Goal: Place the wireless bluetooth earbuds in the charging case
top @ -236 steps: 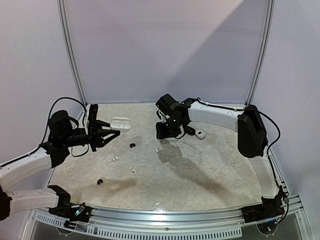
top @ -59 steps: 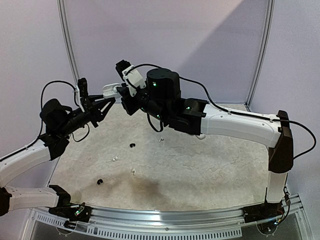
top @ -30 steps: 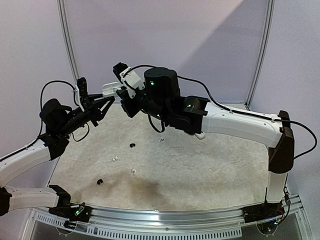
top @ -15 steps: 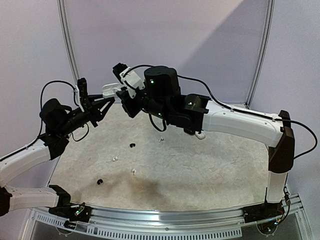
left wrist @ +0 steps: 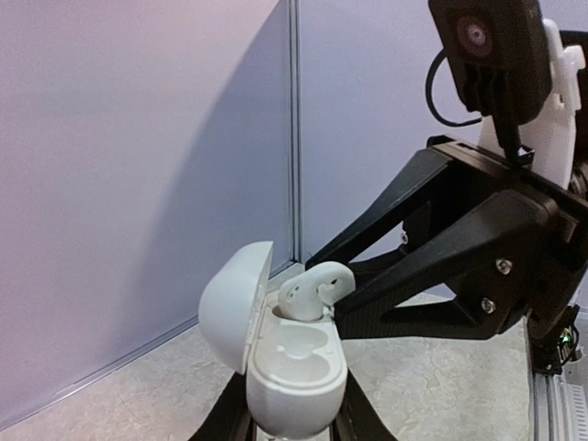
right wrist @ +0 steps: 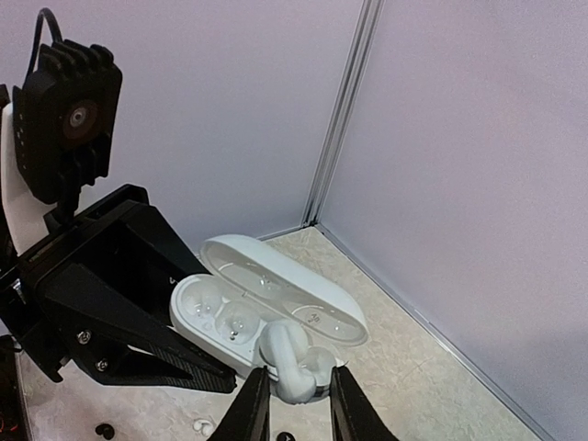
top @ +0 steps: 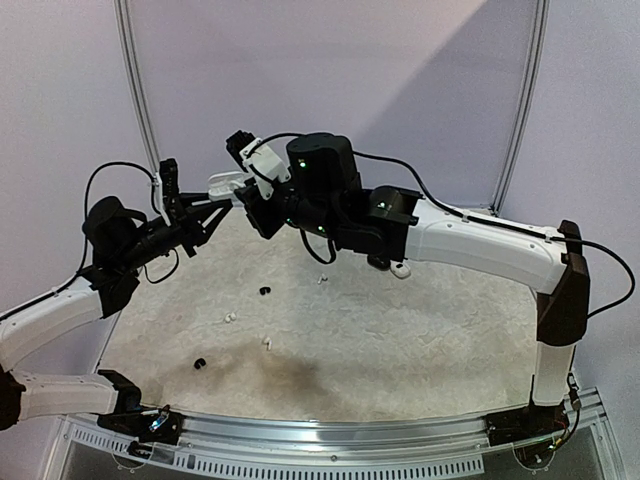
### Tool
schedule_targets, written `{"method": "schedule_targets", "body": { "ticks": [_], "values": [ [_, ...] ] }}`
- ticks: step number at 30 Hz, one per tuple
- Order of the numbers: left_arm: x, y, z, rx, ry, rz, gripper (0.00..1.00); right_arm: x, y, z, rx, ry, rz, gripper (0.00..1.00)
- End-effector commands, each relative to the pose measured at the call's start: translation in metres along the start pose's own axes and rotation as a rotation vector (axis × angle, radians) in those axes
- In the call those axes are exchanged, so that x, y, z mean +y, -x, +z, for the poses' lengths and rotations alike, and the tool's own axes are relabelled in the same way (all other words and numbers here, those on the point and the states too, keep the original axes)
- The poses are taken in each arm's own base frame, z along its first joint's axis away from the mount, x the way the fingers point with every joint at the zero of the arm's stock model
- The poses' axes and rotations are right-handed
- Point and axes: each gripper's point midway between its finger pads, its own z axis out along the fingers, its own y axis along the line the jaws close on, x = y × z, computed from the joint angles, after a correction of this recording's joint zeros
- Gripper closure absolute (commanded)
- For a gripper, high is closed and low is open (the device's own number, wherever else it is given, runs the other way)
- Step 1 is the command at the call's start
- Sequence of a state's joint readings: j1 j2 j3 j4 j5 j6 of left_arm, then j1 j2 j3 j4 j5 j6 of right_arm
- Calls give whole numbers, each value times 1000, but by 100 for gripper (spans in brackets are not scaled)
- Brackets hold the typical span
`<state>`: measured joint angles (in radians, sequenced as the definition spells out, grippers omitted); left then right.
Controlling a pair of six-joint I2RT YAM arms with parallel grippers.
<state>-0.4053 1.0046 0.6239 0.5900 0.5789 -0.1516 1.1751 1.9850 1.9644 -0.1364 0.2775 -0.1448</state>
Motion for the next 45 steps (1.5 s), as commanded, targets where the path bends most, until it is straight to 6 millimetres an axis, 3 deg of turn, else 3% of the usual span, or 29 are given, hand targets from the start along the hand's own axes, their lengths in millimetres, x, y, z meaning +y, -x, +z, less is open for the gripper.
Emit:
{"method": "schedule_targets", "body": {
  "ticks": [1,12,45],
  "values": [
    [-33,10,1,-20,-175,13,100,-4,0,-2,14,10,18,77],
    [-38,-1,1,5,-211,-10,100,-8,7,-6,3,15,34,77],
    [-55,-14,-4,44,-341,-96,100,-25,4,-11,38,-6,37,75]
  ]
}}
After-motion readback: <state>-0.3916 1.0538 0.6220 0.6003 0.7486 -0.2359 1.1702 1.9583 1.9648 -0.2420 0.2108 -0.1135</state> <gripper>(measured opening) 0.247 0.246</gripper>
